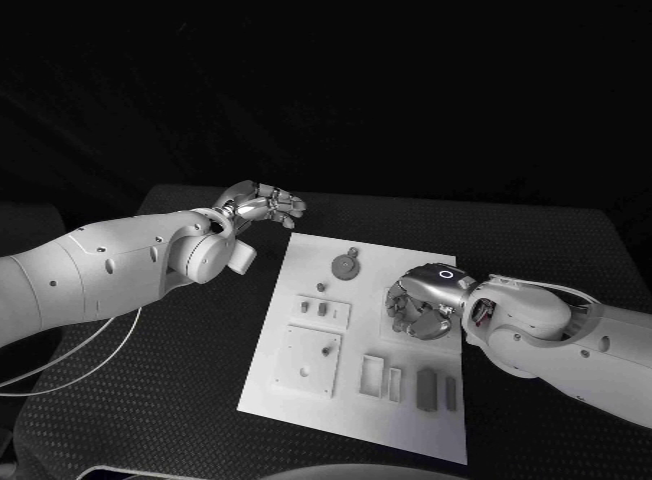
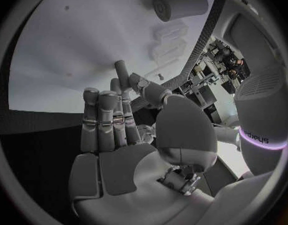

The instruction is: Assemble the parts on the task board

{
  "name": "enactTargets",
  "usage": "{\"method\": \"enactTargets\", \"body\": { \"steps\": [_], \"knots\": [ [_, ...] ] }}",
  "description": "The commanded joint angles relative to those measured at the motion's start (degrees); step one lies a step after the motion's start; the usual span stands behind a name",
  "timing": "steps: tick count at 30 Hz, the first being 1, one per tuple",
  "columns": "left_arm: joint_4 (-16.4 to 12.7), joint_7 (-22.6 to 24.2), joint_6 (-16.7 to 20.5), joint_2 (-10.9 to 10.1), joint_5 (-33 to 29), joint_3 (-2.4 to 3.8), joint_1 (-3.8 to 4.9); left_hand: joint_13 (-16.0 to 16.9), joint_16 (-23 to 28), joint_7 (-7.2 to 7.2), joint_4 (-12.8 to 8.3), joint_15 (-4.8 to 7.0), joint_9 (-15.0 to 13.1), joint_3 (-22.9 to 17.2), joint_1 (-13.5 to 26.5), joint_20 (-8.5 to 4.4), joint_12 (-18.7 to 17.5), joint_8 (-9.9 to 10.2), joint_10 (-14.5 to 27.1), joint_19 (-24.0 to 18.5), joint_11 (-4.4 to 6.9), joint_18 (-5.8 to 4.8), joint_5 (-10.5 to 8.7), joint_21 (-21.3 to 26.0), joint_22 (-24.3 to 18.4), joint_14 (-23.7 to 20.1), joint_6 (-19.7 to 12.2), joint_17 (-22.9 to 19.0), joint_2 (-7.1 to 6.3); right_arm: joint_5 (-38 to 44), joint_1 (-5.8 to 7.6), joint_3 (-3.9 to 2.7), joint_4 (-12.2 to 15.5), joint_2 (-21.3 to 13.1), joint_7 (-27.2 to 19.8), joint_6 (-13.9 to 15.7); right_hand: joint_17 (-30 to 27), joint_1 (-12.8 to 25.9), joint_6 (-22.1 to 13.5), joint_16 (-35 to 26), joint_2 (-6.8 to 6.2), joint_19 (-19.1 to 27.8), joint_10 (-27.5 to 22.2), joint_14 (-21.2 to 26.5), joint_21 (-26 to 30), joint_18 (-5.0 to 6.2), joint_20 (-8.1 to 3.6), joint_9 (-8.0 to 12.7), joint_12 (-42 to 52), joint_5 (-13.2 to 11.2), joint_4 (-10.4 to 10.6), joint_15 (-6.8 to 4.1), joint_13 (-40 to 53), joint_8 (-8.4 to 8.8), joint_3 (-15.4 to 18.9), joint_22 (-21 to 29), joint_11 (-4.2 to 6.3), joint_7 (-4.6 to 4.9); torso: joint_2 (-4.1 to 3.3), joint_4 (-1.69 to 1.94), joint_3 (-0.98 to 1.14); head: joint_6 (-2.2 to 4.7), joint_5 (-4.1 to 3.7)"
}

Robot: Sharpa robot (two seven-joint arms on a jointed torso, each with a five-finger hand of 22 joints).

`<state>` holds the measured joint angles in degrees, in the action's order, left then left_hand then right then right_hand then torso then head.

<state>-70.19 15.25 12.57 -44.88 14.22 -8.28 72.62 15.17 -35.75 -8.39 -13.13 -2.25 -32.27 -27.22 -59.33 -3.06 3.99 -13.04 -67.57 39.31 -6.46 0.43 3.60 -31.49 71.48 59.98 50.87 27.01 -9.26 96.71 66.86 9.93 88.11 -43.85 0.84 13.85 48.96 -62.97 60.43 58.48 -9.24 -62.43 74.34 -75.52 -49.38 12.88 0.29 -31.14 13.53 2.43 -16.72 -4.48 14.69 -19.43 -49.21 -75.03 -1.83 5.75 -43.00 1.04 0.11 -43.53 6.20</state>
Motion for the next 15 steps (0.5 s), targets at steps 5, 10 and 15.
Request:
{"method": "enactTargets", "body": {
  "steps": [5, 10, 15],
  "knots": [
    [0.06, 0.46, -0.73, 0.21, -0.25, 0.04, 0.07, -0.11, 0.39, -0.08, 0.27, -0.31, 0.08, -0.01, 0.05, 0.06, -0.04, -0.30, 0.03, 0.45, -0.34, -0.43, 0.05, 0.20, 0.11, 0.20, -0.13, 0.11, 0.54, -0.86, -0.06, -0.02, 1.67, -0.90, -1.12, -0.22, 0.22, -2.18, 0.05, 0.54, 3.01, 0.05, 0.00, 0.28, -0.36, 2.12, -0.19, -0.87, 0.77, 0.34, 0.02, -0.57, 4.56, -0.45, 1.95, -0.84, 0.51, -0.09, 0.03, 0.01, -0.06, -0.05, 0.05],
    [0.12, 0.46, -0.71, 0.34, -0.25, 0.04, 0.07, -0.13, 0.42, -0.08, 0.28, -0.31, 0.08, -0.01, 0.04, 0.06, -0.04, -0.31, 0.04, 0.45, -0.34, -0.43, 0.05, 0.21, 0.12, 0.20, -0.14, 0.14, 0.56, -2.96, 0.52, -1.02, 3.17, -1.65, -1.71, 0.01, 0.27, -2.23, 0.06, 0.60, 2.94, 0.08, -0.03, 0.32, -0.42, 2.12, -0.19, -1.04, 0.86, 0.34, 0.03, -0.59, 4.80, -0.52, 2.24, -0.85, 0.53, -0.10, 0.07, 0.00, -0.12, -0.05, 0.23],
    [0.23, 0.50, -0.65, 0.50, -0.26, 0.04, 0.07, -0.14, 0.44, -0.09, 0.28, -0.31, 0.09, 0.00, 0.05, 0.07, -0.04, -0.31, 0.04, 0.45, -0.33, -0.43, 0.04, 0.23, 0.14, 0.20, -0.14, 0.17, 0.55, -3.81, 1.55, -1.57, 4.50, -1.45, -2.38, 1.10, 0.29, -2.26, 0.07, 0.62, 2.92, 0.11, -0.04, 0.34, -0.44, 2.12, -0.19, -1.12, 0.90, 0.35, 0.04, -0.60, 4.92, -0.55, 2.35, -0.85, 0.55, -0.11, 0.05, 0.04, -0.10, -0.10, 0.46]
  ]
}}
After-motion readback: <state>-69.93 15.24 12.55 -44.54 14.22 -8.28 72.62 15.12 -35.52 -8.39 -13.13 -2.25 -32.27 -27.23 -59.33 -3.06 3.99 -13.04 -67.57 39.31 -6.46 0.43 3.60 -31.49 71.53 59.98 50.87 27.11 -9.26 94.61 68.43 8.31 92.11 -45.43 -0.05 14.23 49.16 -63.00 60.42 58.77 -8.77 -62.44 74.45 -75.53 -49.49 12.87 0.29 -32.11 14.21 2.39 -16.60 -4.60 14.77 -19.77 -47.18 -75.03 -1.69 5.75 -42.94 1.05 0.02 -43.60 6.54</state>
